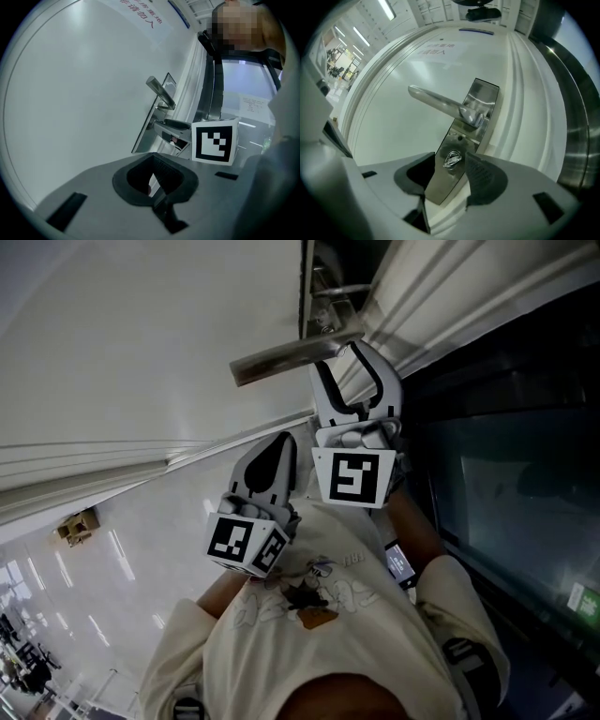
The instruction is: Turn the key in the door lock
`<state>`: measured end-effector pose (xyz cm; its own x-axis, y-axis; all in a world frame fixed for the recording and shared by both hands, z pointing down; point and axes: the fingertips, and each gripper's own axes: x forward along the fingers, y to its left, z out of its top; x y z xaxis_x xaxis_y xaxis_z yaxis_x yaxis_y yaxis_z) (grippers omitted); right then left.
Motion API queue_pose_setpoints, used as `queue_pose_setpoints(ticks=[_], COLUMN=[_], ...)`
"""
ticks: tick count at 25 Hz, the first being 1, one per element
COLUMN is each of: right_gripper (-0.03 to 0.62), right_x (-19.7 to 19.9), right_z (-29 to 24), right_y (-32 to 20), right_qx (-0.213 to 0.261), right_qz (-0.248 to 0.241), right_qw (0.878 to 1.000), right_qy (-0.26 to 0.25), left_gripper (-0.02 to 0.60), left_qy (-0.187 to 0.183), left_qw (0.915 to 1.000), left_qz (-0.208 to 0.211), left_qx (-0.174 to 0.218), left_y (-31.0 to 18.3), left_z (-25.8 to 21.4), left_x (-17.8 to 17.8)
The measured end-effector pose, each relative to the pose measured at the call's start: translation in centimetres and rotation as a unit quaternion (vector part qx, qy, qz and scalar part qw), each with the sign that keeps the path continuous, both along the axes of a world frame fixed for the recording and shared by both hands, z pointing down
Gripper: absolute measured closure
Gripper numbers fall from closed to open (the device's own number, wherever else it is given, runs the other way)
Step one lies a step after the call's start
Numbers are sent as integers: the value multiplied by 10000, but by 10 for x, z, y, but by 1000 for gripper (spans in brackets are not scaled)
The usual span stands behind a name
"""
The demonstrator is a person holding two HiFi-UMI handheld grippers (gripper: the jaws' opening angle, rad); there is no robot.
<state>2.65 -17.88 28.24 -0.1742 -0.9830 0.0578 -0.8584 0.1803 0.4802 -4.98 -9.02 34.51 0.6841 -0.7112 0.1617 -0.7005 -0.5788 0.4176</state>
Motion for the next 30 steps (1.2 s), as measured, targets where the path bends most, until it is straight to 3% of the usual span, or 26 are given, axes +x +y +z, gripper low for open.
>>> queue_pose_setpoints(ticks=[2, 4, 9, 13, 18, 25, 27, 30], right_gripper=[406, 471, 476, 477, 477, 477, 477, 477], right_x=[1, 2, 2, 4, 7, 13, 14, 16], right_z=[-2, -5, -3, -2, -4, -3, -3, -2], right_y=[-2, -3, -3, -3, -2, -5, -5, -6], right_qx=[84, 135, 134, 118, -117, -173, -254, -390], right_qz=[77, 151, 156, 55, -55, -107, -111, -169], right_qw=[9996, 9989, 9994, 9987, 9876, 9633, 9496, 9173], right_qy=[255, 428, 280, -485, -1566, -2675, -3121, -3959], left_gripper=[575, 575, 575, 575, 575, 575, 575, 575], left_qy=[9, 22, 47, 40, 11, -2, -1, -8], left_qw=[10000, 10000, 9999, 10000, 10000, 10000, 9999, 9999], left_qz=[-28, -55, -98, -58, -52, 2, 12, 33], left_qx=[13, 12, 13, -5, -37, -89, -112, -155], left_y=[-1, -3, -9, -11, -9, -8, -8, -7], left_z=[0, 0, -1, 1, 2, 6, 7, 9], left_x=[-1, -2, -5, -3, -4, -3, -3, -3])
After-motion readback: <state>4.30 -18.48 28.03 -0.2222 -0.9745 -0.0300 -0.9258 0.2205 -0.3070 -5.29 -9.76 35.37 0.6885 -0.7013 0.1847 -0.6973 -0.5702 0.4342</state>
